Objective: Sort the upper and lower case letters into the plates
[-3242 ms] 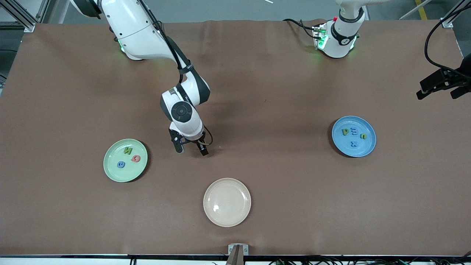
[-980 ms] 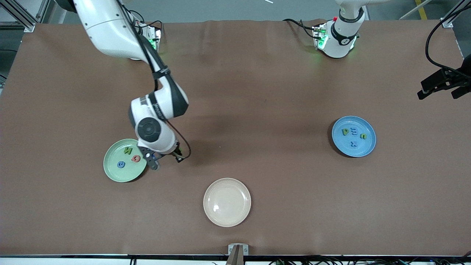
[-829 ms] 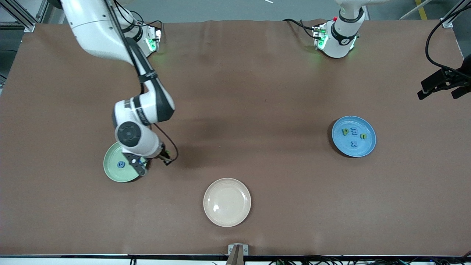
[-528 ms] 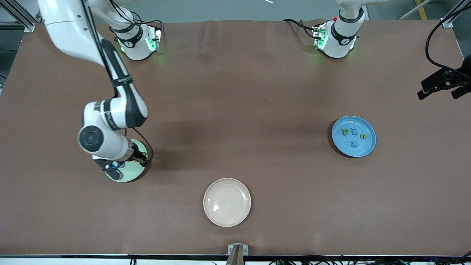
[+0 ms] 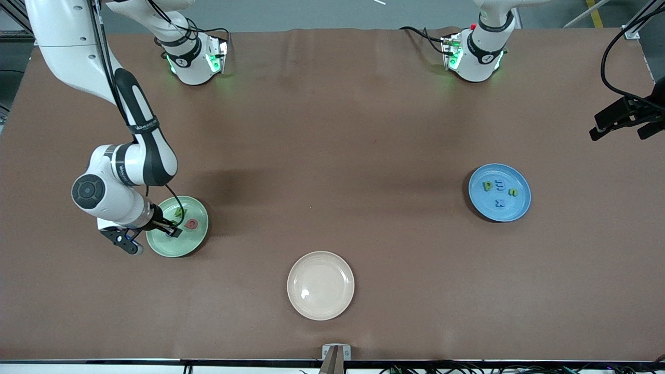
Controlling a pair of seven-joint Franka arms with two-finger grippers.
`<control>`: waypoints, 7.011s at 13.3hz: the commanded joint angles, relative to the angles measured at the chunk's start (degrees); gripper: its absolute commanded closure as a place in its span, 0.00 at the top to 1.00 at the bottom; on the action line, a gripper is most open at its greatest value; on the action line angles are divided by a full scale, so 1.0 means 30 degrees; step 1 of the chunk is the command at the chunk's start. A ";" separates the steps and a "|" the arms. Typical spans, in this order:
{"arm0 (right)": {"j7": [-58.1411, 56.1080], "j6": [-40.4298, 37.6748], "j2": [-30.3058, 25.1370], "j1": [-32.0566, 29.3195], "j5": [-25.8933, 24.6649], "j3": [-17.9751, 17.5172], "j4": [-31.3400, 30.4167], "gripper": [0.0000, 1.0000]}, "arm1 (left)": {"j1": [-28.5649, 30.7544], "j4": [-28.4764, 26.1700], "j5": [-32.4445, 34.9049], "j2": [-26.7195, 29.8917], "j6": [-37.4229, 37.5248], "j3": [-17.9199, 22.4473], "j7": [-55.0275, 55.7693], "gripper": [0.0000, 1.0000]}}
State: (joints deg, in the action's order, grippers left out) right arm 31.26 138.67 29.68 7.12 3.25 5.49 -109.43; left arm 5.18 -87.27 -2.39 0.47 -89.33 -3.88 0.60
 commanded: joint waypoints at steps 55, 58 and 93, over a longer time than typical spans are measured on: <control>-1.0508 -1.8362 -0.1542 -0.1612 -0.1700 0.0395 1.2980 1.00 | 0.0089 0.0437 -0.0228 -0.0158 0.0217 -0.0026 -0.0112 1.00; -1.0420 -1.8159 -0.2130 -0.1584 -0.1758 0.0248 1.3126 1.00 | 0.0060 0.0437 -0.0228 -0.0158 0.0217 -0.0026 -0.0112 1.00; -1.0331 -1.7539 -0.9629 -0.1320 -0.1495 0.0248 0.5803 1.00 | -0.0028 0.0437 0.0124 -0.0158 0.0217 -0.0084 -0.0141 1.00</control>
State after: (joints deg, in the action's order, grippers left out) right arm 0.32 87.20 2.03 3.40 -1.33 6.59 -91.21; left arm 5.21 -87.16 -2.26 0.47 -89.33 -4.10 0.50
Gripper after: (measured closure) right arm 0.000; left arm 0.000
